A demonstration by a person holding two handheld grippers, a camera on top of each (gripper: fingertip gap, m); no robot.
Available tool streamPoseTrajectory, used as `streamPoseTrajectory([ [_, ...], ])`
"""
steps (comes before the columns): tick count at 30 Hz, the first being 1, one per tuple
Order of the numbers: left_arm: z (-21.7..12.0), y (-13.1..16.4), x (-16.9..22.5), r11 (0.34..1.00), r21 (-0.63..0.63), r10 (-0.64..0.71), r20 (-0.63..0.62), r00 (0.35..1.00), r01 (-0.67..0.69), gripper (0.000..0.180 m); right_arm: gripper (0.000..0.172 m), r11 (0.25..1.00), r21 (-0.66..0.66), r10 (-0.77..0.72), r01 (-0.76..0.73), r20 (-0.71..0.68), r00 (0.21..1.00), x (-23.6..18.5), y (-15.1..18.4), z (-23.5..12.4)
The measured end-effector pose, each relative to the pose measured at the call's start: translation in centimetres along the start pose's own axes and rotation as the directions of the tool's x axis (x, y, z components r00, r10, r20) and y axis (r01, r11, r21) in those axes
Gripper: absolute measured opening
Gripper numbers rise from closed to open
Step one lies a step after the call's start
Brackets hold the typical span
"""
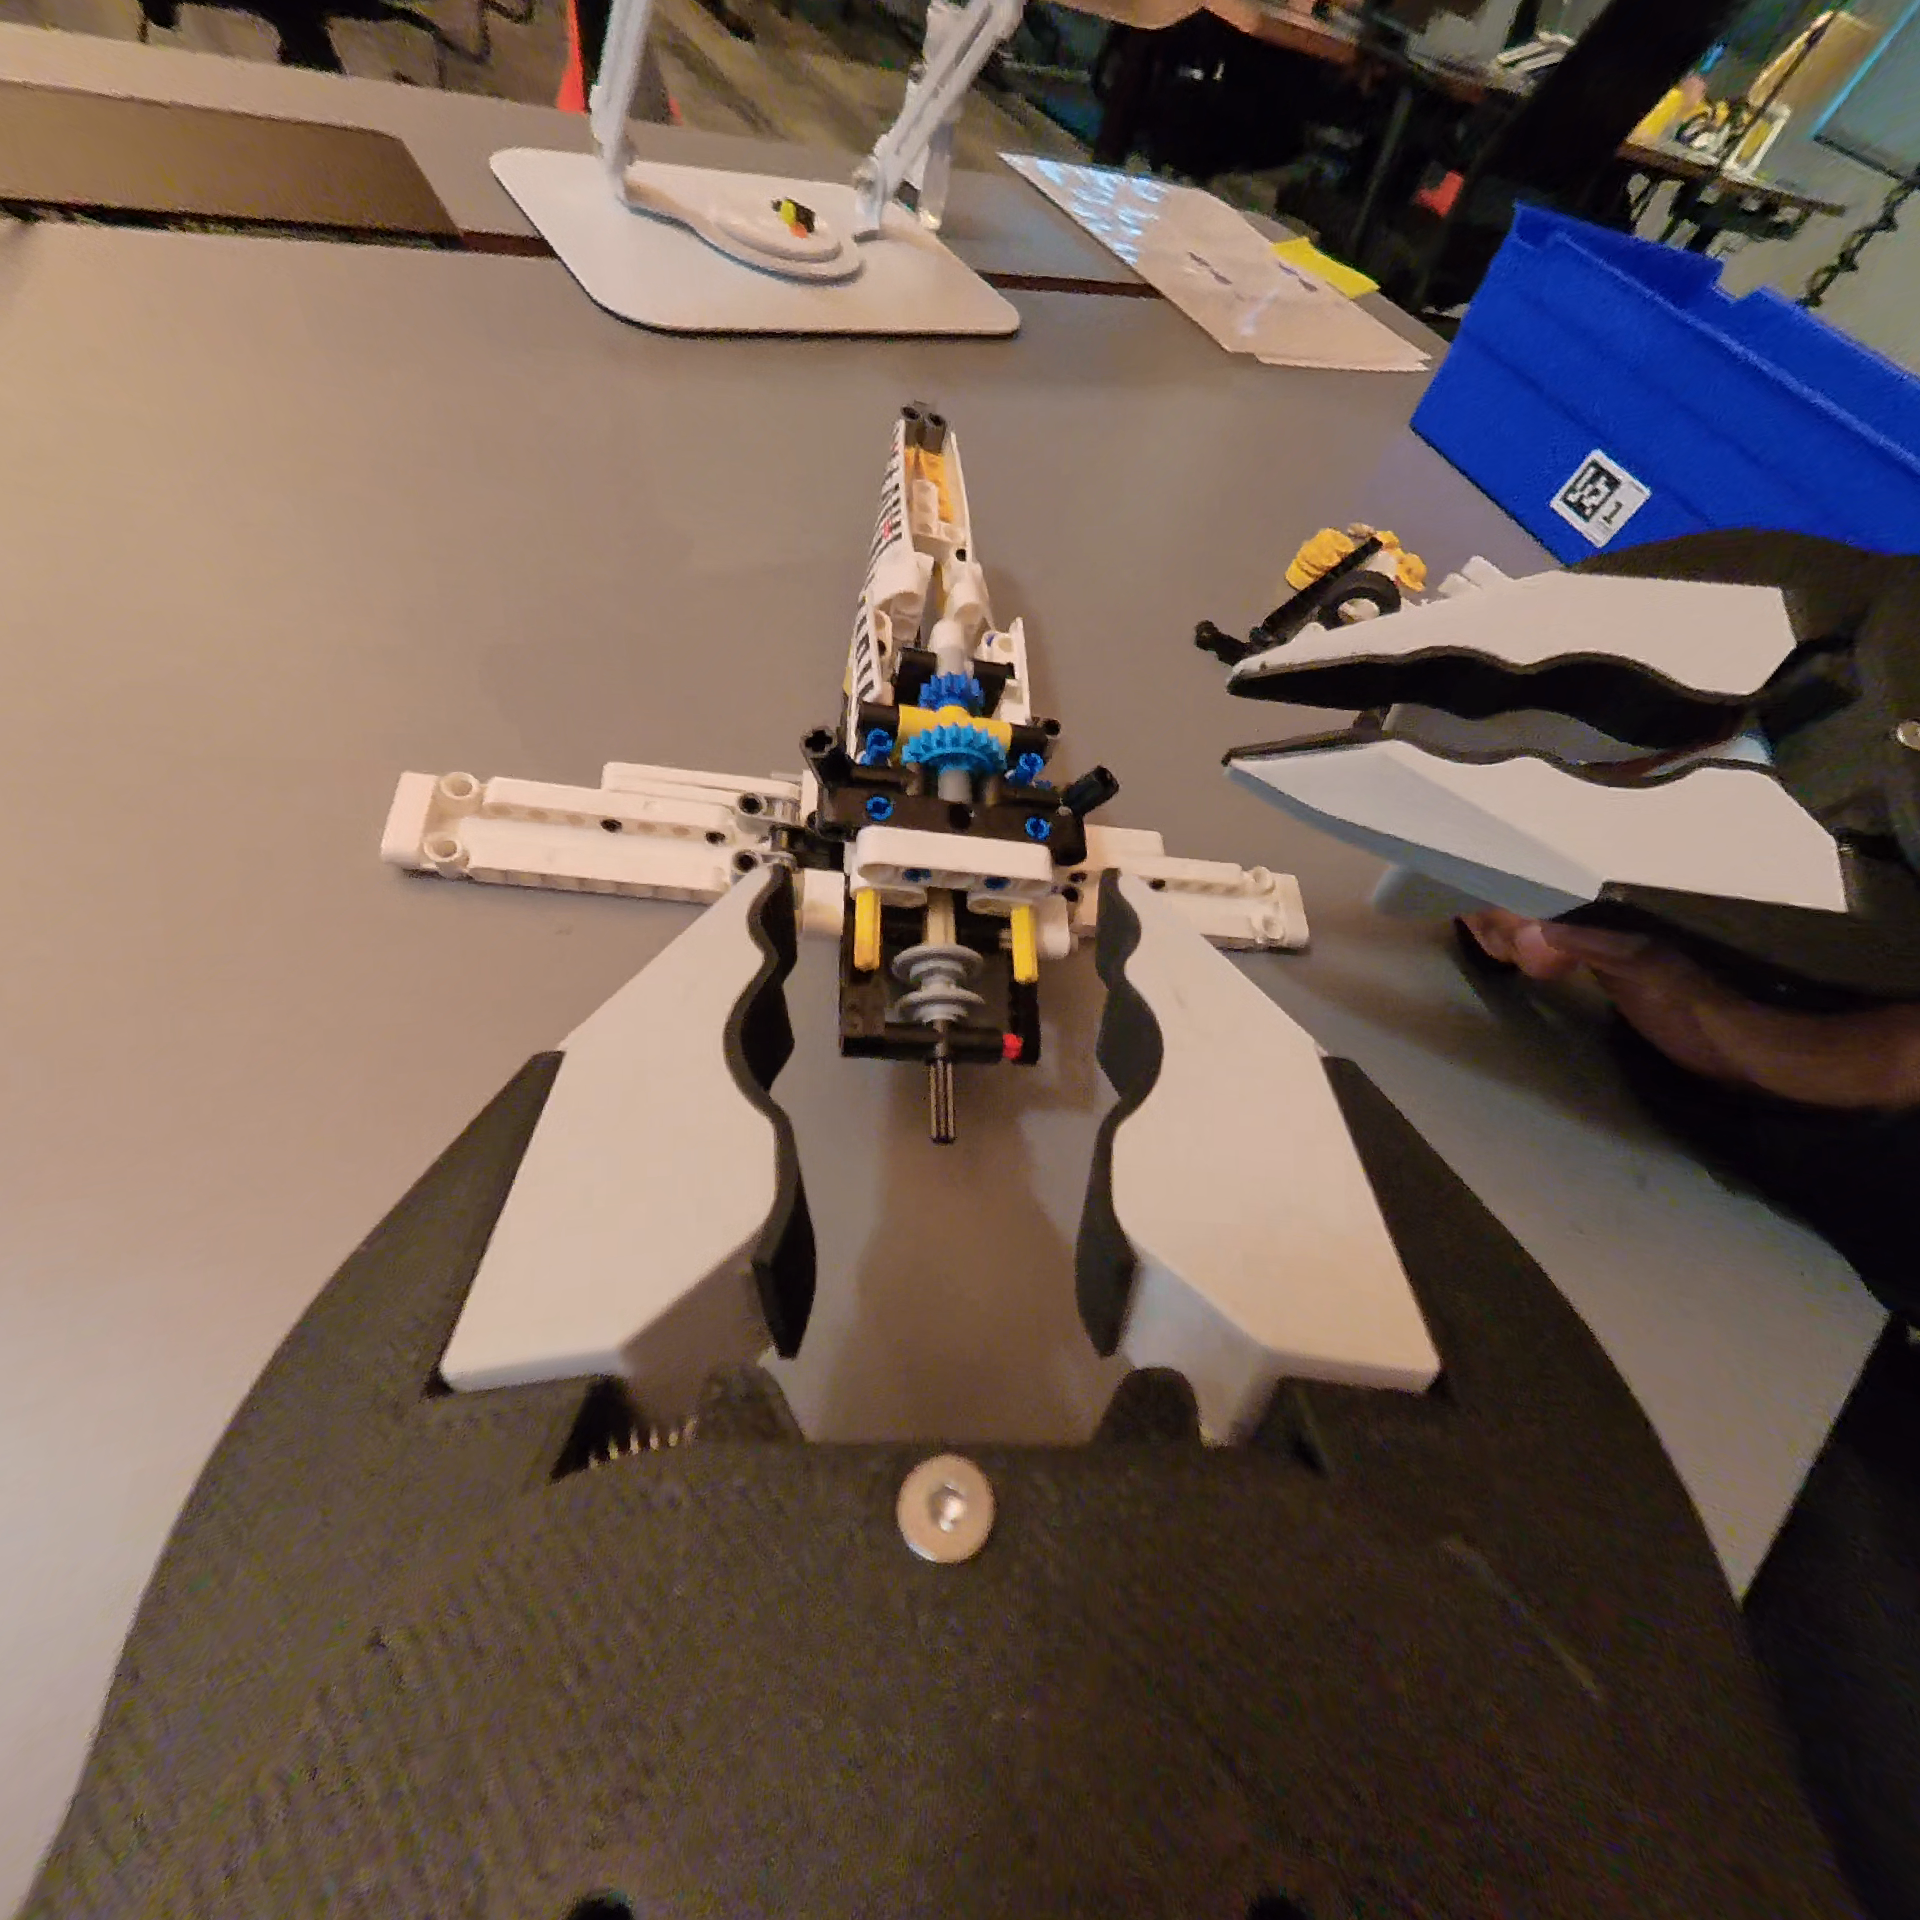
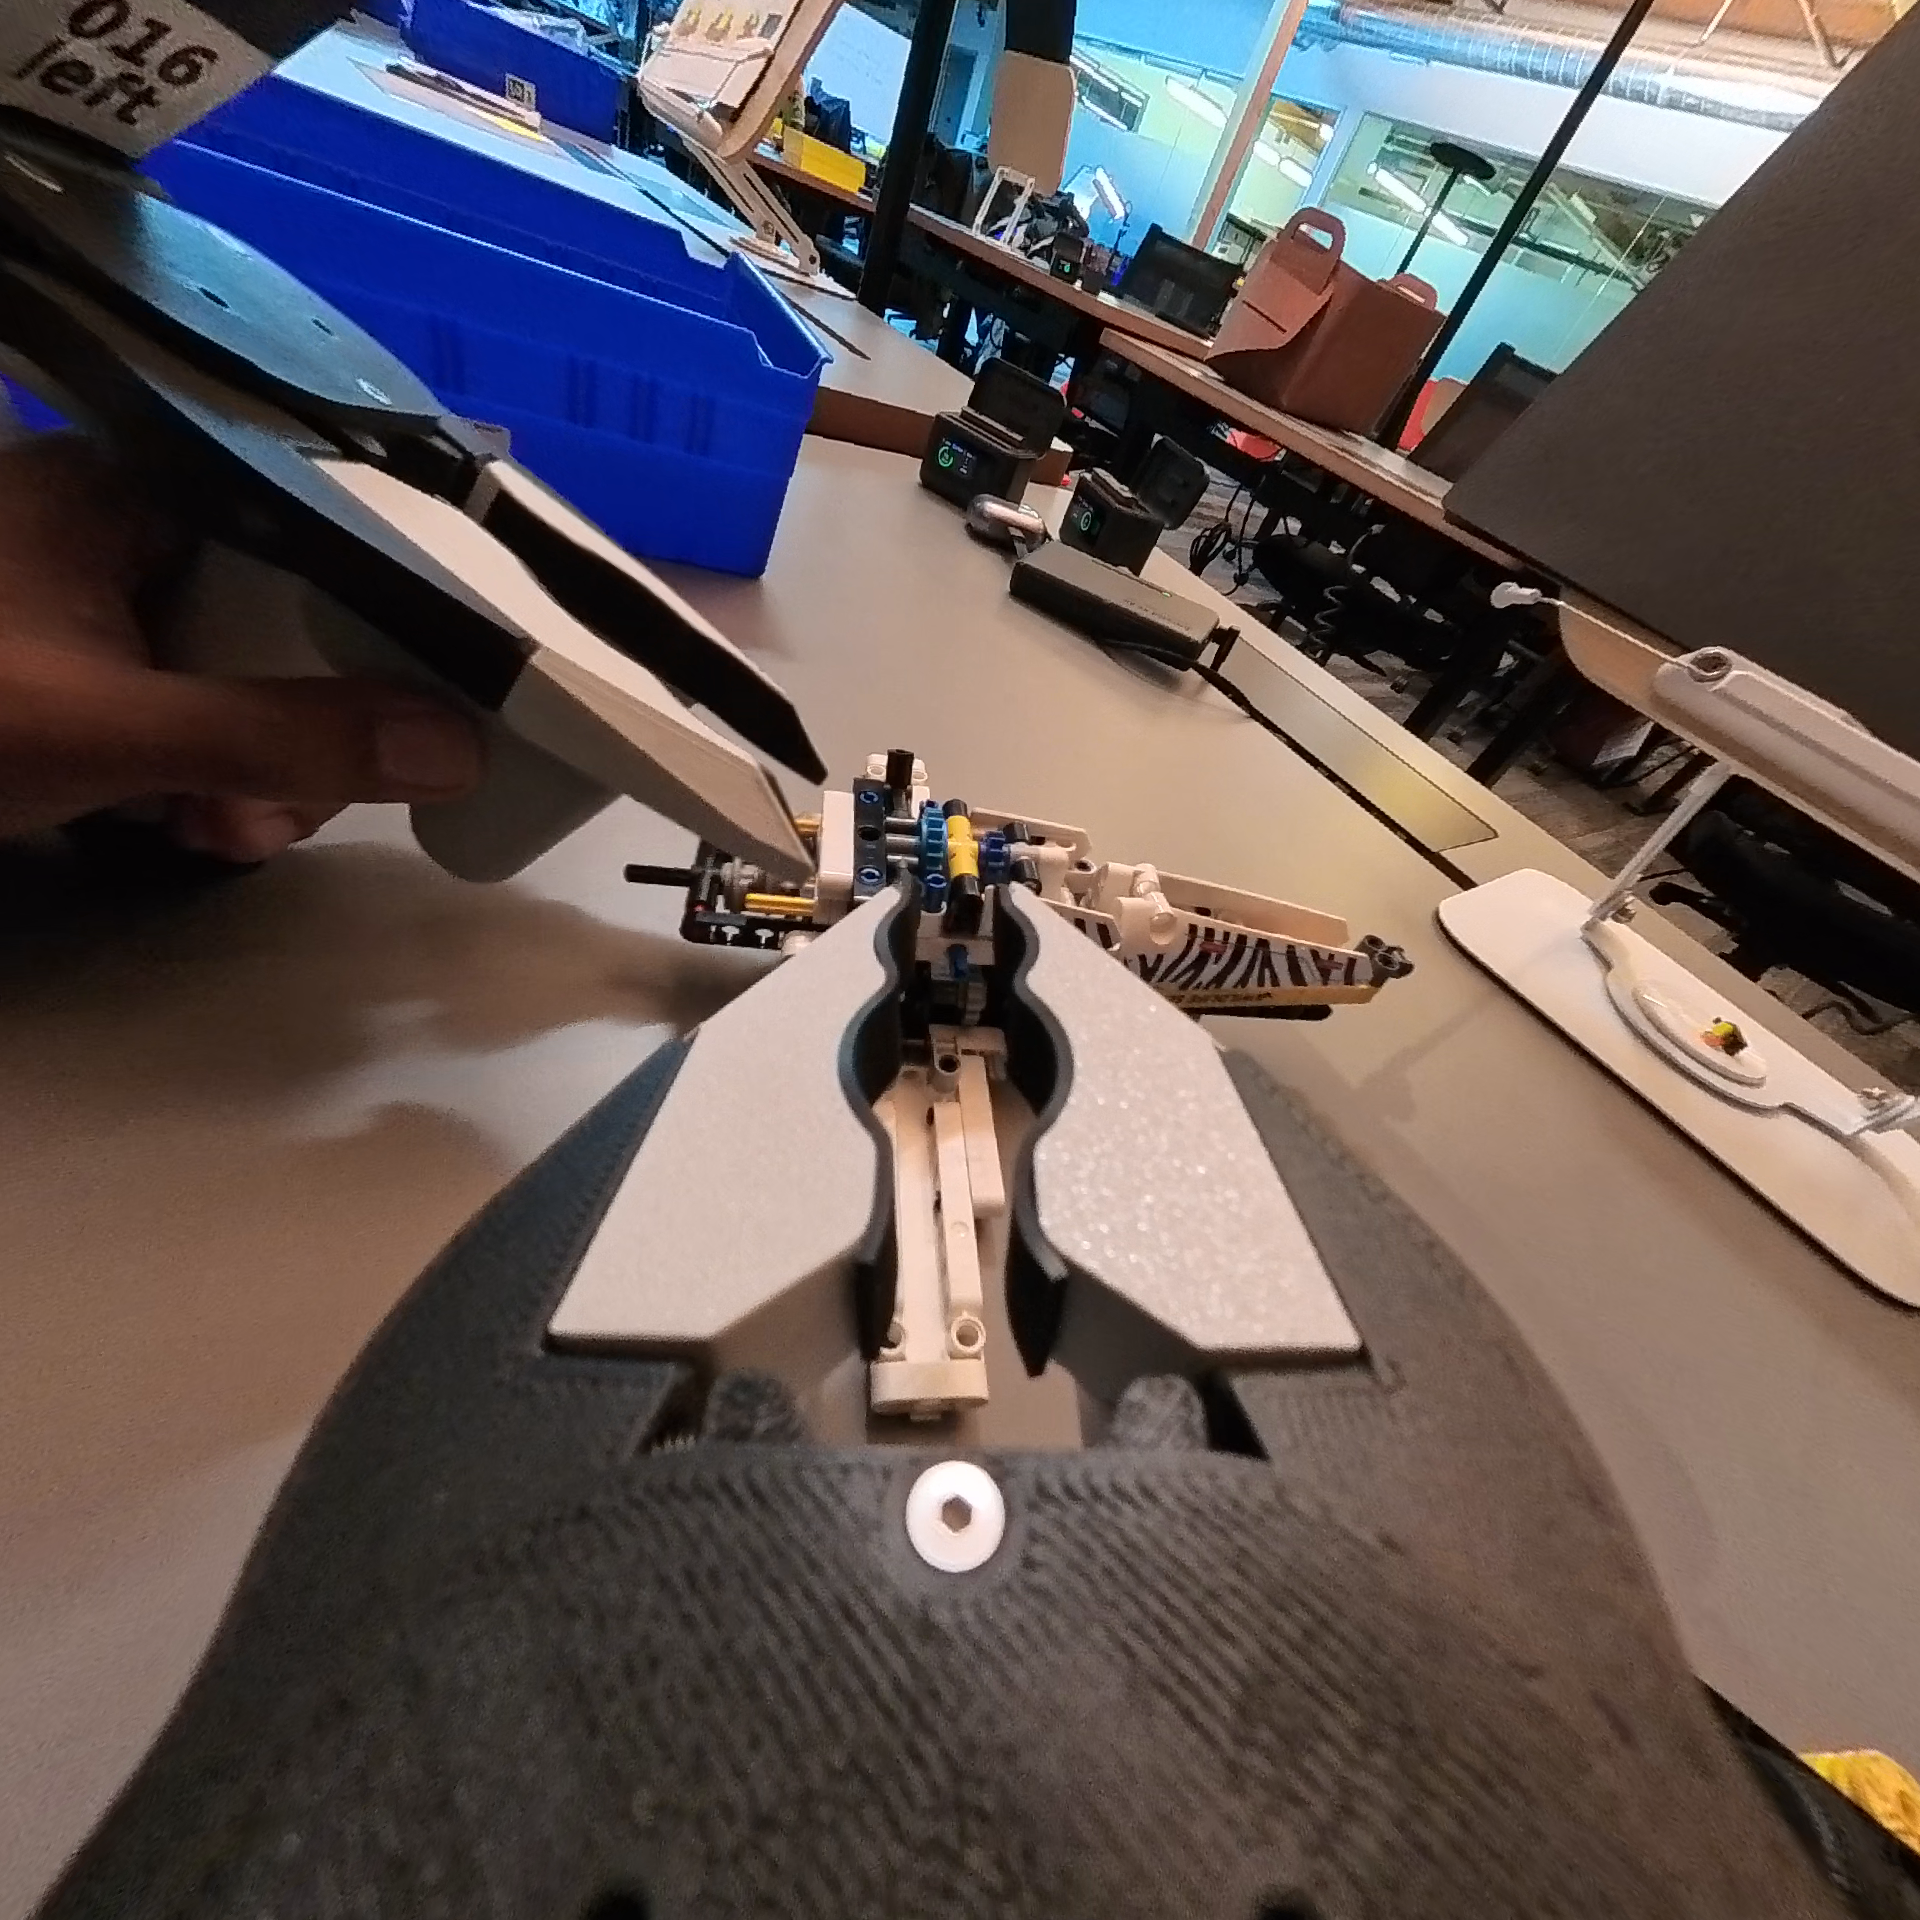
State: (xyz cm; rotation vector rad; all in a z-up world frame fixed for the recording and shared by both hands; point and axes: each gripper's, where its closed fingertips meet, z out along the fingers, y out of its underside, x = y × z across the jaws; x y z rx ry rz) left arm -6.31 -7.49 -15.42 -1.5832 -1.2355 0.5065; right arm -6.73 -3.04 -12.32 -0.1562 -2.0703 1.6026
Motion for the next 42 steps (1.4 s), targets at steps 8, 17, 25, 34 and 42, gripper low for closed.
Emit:
streamPoseTrajectory([
  [8,0.9,0.3,-0.4,0.998,-0.045,0.038,0.053,0.998,-0.036,0.049,0.022,0.997,-0.077,-0.024,0.028,0.048,0.999,-0.9,0.9,1.2],
  [17,1.3,0.5,-0.1,0.989,-0.077,0.137,0.094,0.986,-0.13,0.039,0.022,0.987,-0.148,-0.05,0.067,0.117,0.992,-1.6,2.0,2.4],
  [25,1.3,0.5,-0.1,0.99,-0.071,0.13,0.09,0.987,-0.124,0.037,0.013,0.987,-0.151,-0.033,0.06,0.178,0.983,-1.8,2.1,2.6],
  [34,1.2,0.5,0.0,0.987,-0.073,0.151,0.101,0.983,-0.144,0.037,0.013,0.981,-0.192,0.061,-0.021,0.204,0.977,-2.0,2.2,2.6],
  [42,1.1,0.6,-0.1,0.983,-0.076,0.177,0.123,0.977,-0.168,0.038,0.012,0.973,-0.222,0.092,-0.056,0.154,0.984,-2.0,2.2,2.6],
])
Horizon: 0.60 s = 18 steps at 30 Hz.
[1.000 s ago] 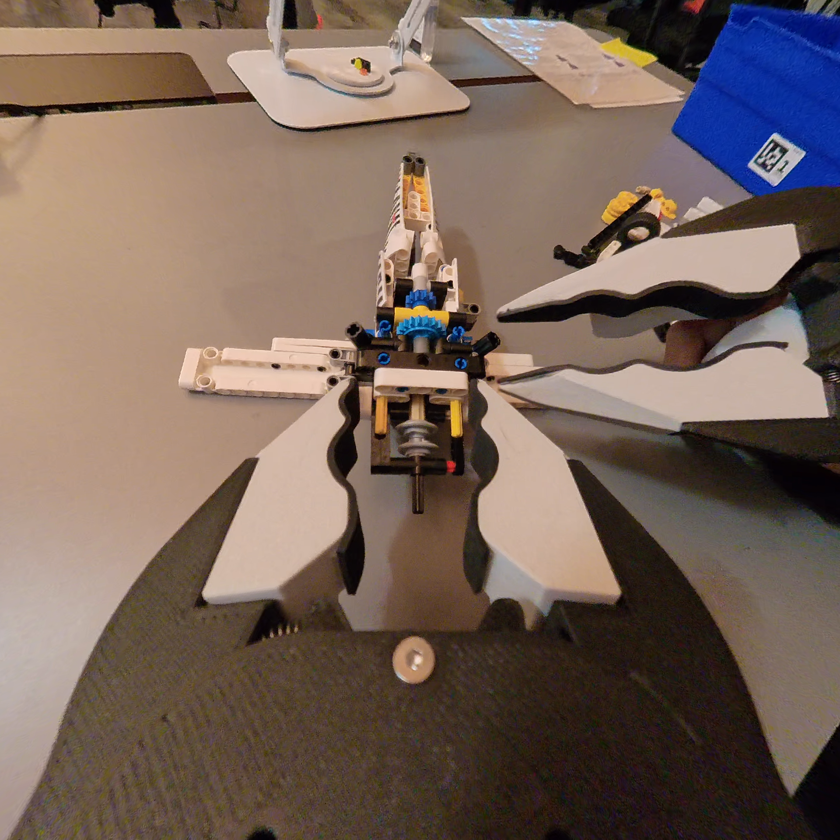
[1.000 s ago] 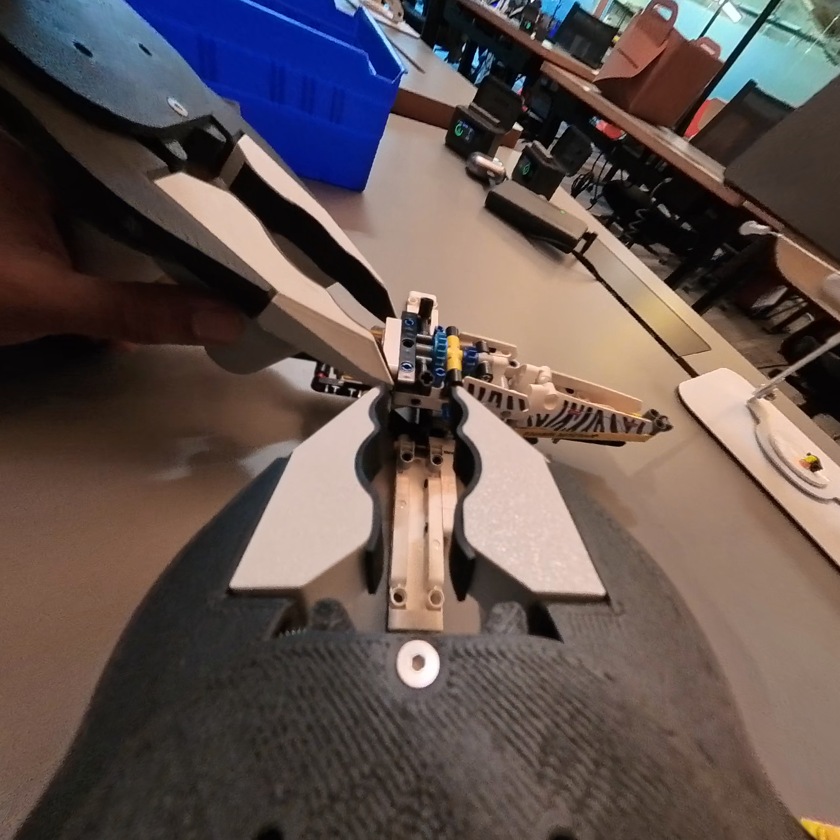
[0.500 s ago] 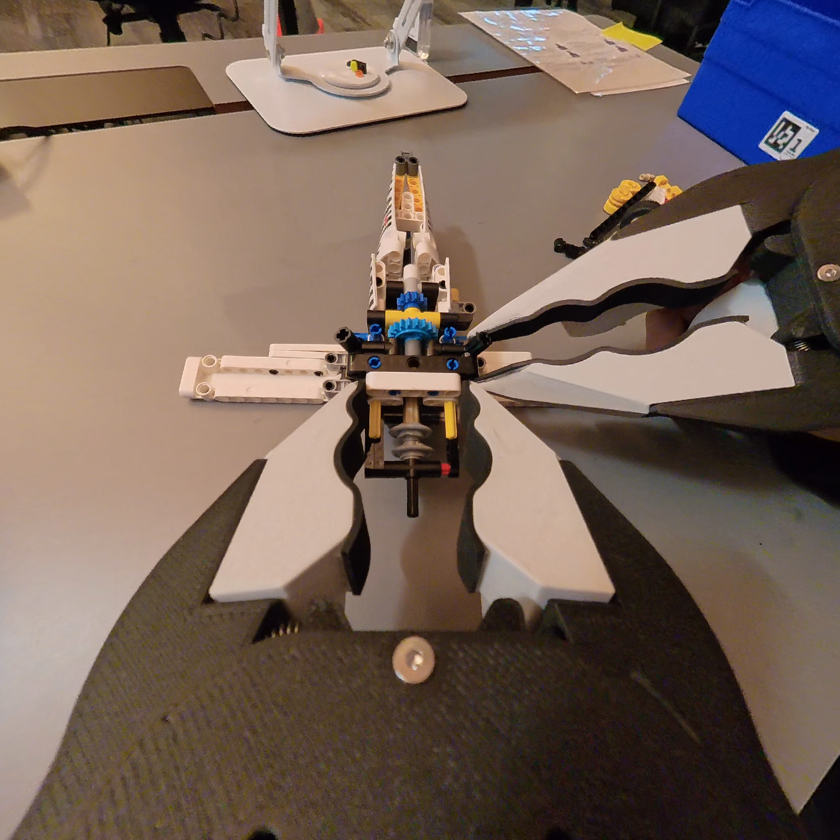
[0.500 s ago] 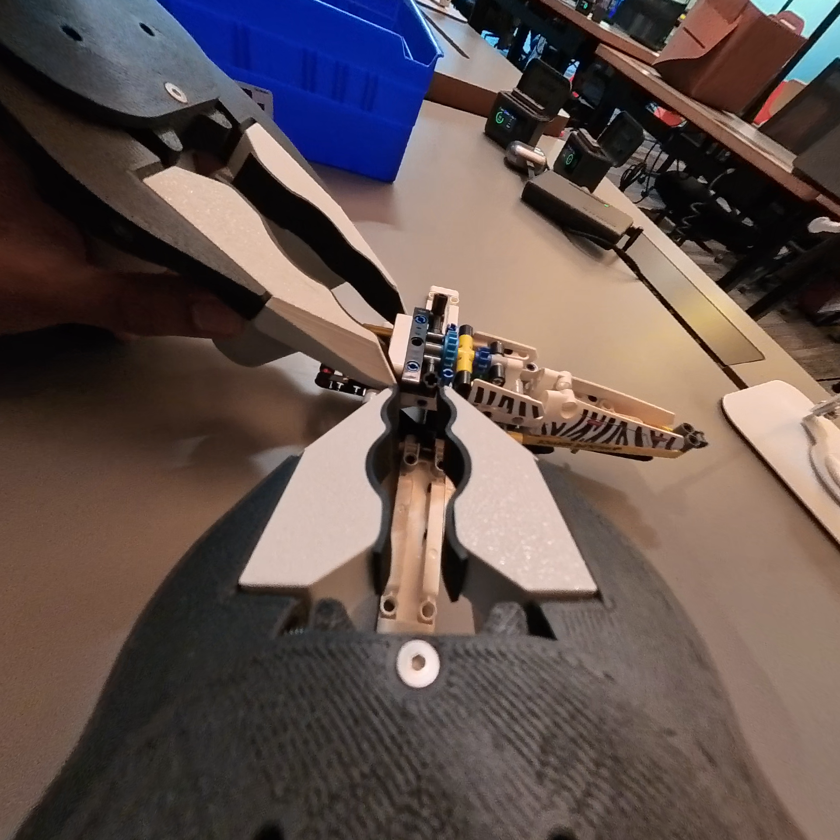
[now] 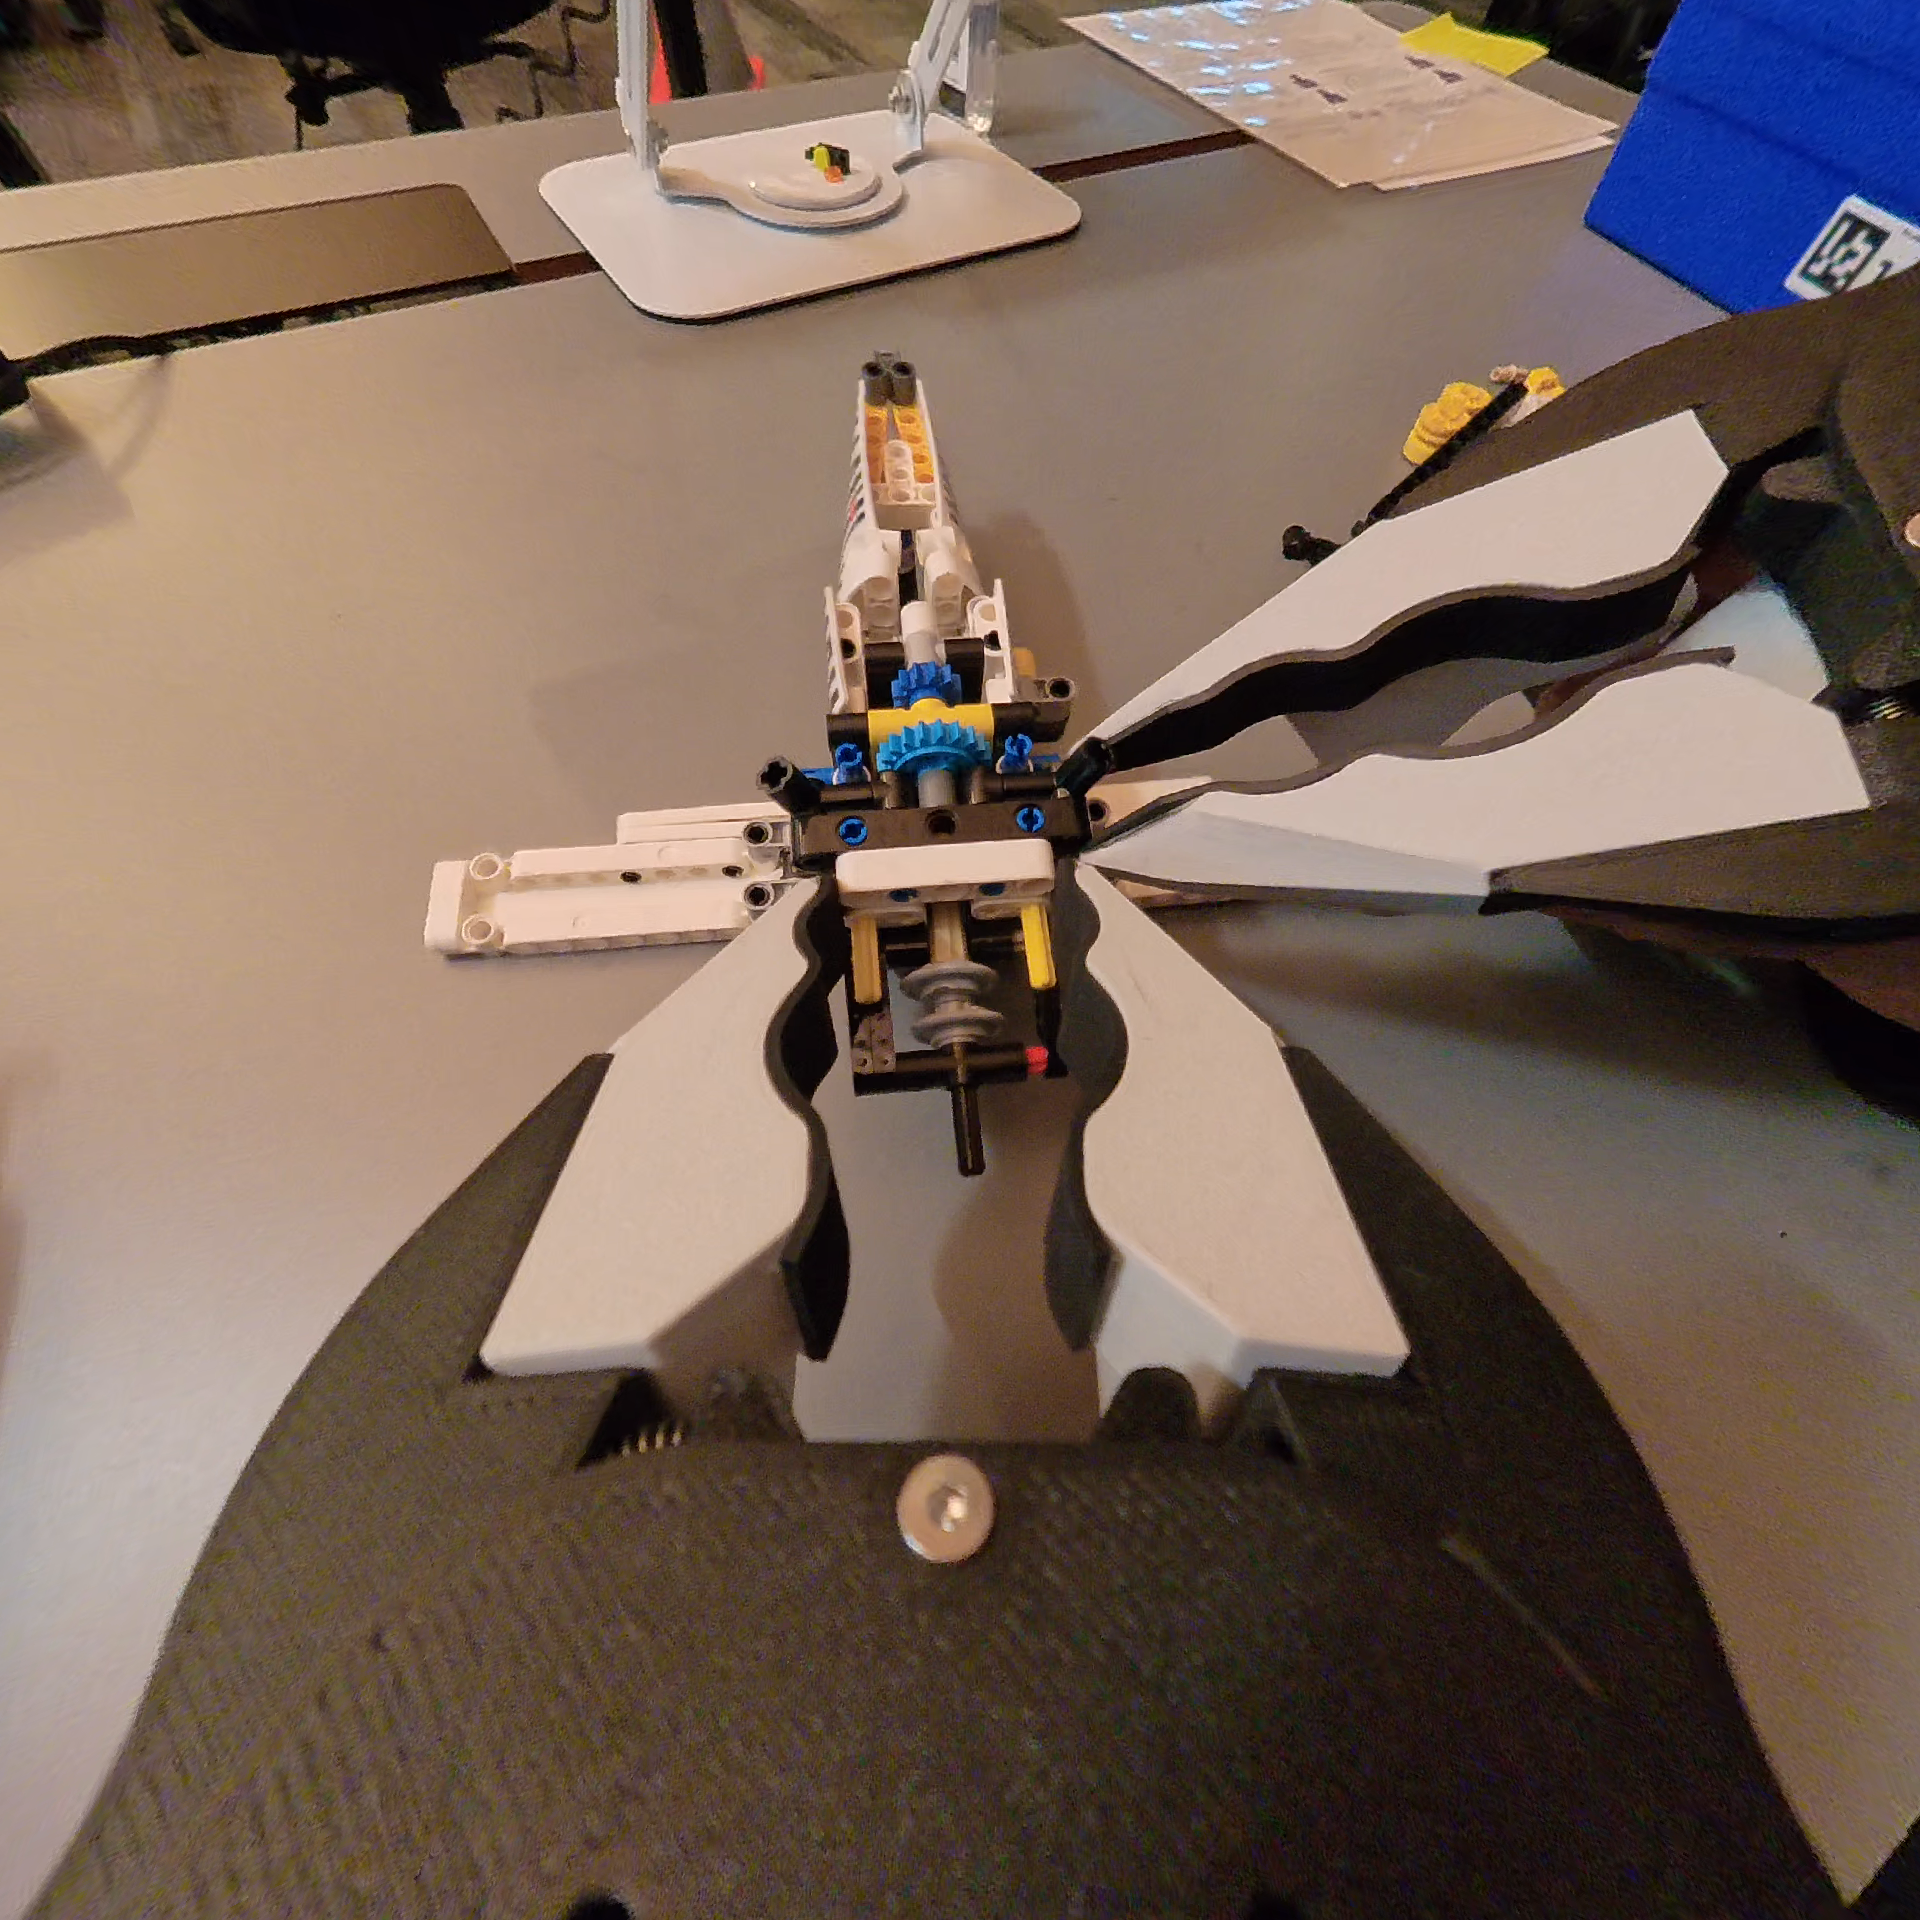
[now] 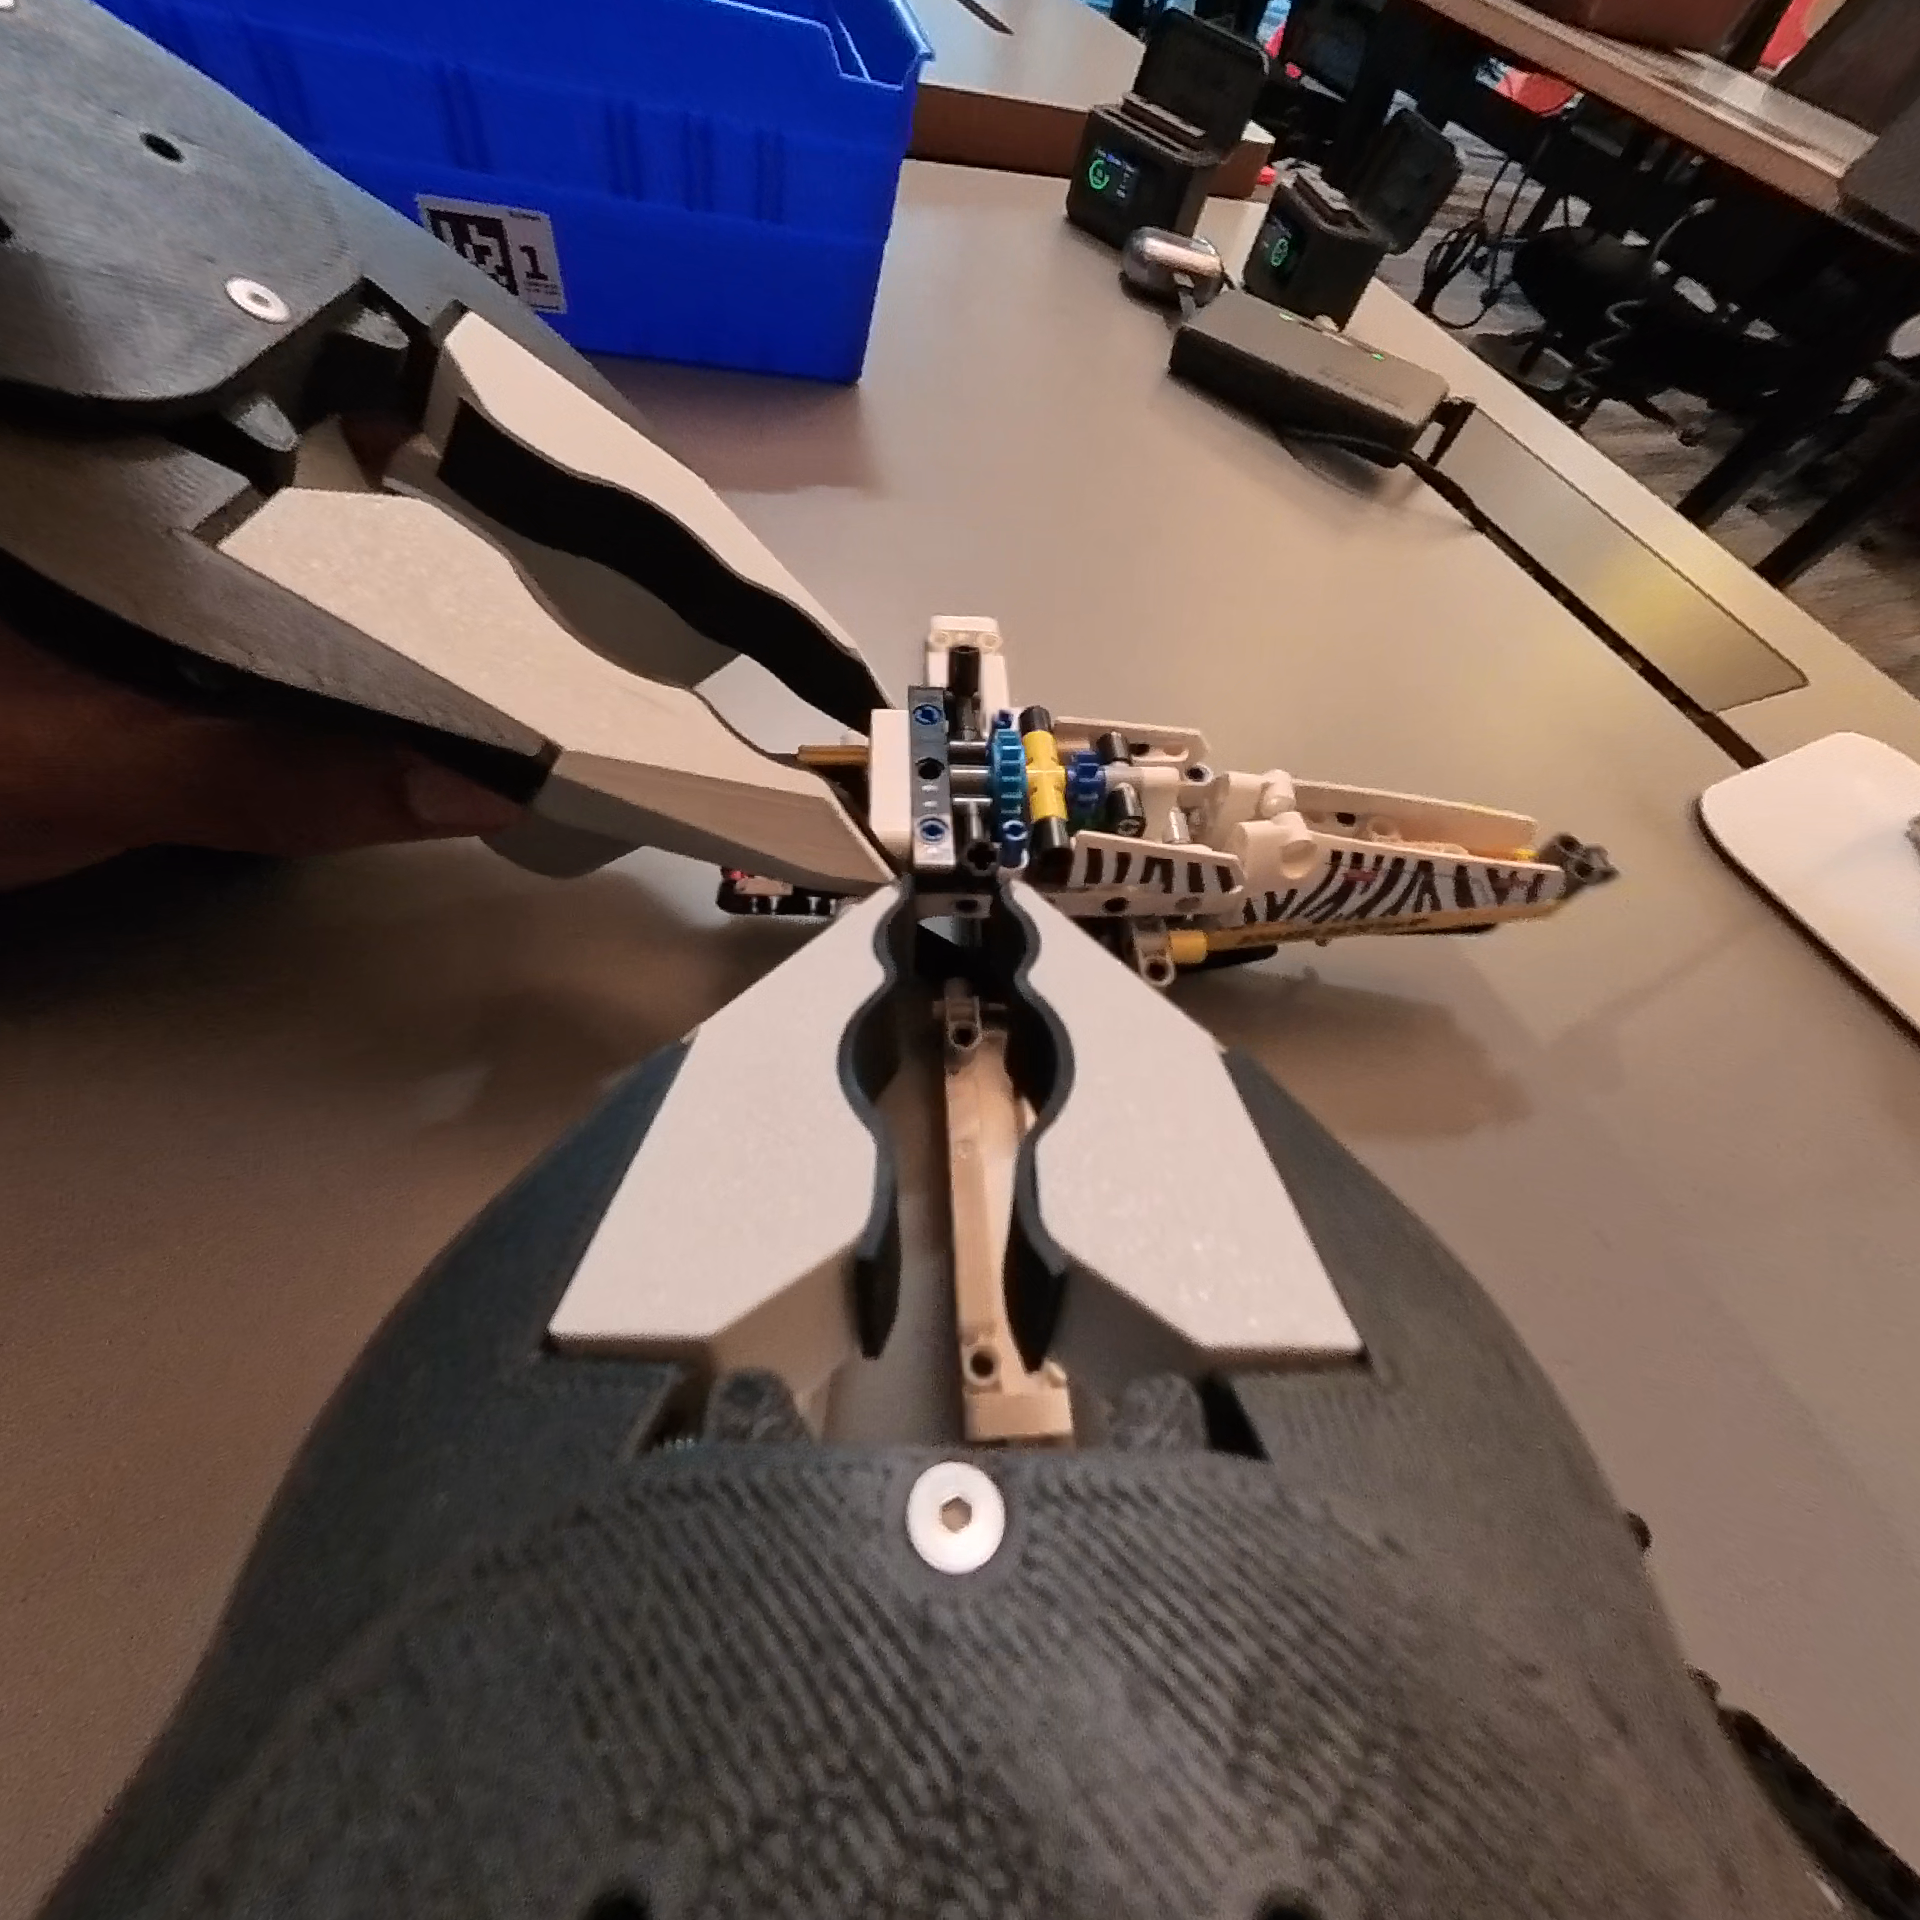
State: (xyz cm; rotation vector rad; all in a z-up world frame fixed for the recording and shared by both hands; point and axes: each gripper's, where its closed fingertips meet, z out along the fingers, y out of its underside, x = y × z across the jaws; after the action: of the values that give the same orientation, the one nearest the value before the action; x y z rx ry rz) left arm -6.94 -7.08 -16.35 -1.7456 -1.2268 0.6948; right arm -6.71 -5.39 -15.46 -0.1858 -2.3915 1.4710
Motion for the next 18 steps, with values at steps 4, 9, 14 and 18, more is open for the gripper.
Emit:
streamPoseTrajectory([
  [4,-1.3,-0.9,0.6,0.995,0.094,0.029,-0.023,0.999,-0.027,0.0,0.0,0.998,-0.044,-0.052,0.043,-0.209,0.977,3.9,1.0,-1.2],
  [9,-1.9,-1.0,1.0,0.991,0.116,-0.05,-0.108,0.993,0.063,0.0,0.0,0.996,0.036,0.088,-0.086,-0.077,0.993,2.7,0.6,-1.4],
  [14,-2.4,-1.5,0.5,0.983,0.157,-0.073,-0.118,0.99,0.091,0.0,0.0,0.999,0.041,0.037,-0.034,-0.081,0.996,2.9,0.3,-1.3],
  [18,-3.1,-1.9,-2.5,0.982,0.188,-0.031,0.066,0.997,0.019,0.022,0.009,0.997,0.027,0.079,-0.079,-0.027,0.996,2.5,0.7,-0.5],
])
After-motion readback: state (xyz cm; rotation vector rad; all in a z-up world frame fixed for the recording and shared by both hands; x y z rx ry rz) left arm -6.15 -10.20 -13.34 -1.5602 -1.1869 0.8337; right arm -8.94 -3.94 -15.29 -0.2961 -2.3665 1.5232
